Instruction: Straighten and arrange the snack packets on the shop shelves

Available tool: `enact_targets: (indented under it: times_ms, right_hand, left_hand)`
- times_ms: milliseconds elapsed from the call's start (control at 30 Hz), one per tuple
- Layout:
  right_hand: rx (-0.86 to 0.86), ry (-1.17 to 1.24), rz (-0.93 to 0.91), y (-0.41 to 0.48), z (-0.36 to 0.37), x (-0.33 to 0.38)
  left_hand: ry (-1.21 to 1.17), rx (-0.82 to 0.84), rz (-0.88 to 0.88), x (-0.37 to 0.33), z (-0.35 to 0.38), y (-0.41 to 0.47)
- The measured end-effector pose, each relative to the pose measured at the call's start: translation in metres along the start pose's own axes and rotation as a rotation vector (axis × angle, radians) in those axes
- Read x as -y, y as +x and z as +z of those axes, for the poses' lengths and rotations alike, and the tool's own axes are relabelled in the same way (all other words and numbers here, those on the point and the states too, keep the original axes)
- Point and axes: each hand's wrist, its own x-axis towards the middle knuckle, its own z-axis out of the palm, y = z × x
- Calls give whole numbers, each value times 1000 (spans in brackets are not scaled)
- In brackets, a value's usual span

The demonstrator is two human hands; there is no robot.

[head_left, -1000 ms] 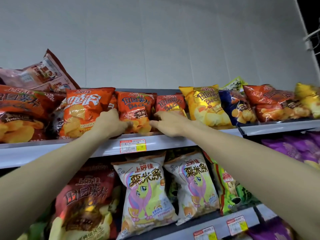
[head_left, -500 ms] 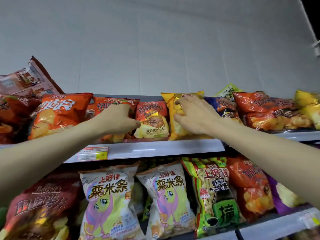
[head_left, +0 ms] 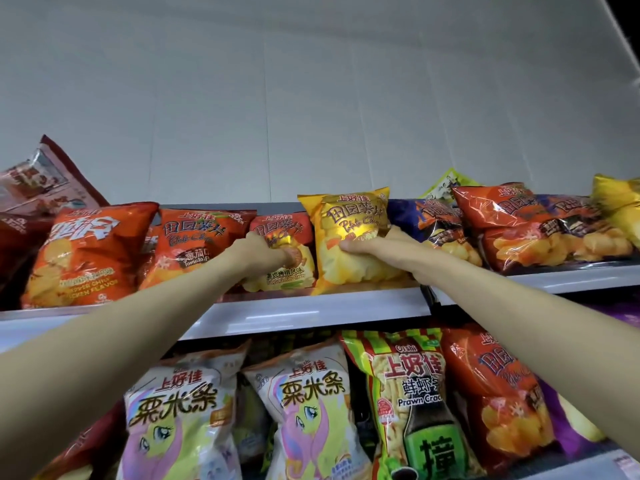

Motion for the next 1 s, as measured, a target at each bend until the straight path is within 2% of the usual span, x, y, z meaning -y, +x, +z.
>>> enact_targets:
  times_ms: [100, 267, 400, 533, 700, 867, 1000]
  right_hand:
    - [-14, 57, 10, 8, 3, -4]
    - [-198, 133, -118, 5, 7, -3]
    - [-383, 229, -223, -7, 0, 2]
    - [-509, 278, -275, -15, -26, 4]
    - [-547, 232, -235, -18, -58, -7]
    - [-587, 214, -246, -25, -71, -25]
    - [-570, 187, -250, -28, -74, -34]
  left_hand:
    - [-51, -6, -30, 4, 8, 9]
    - [-138, -94, -80, 5, 16, 23]
    - [-377, -78, -148, -6, 22, 34]
    - [-331, -166, -173, -18, 37, 31]
    - [-301, -209, -150, -29, 40, 34]
    - [-371, -237, -113, -35, 31, 57]
    - [-474, -376, -6, -57, 9, 27]
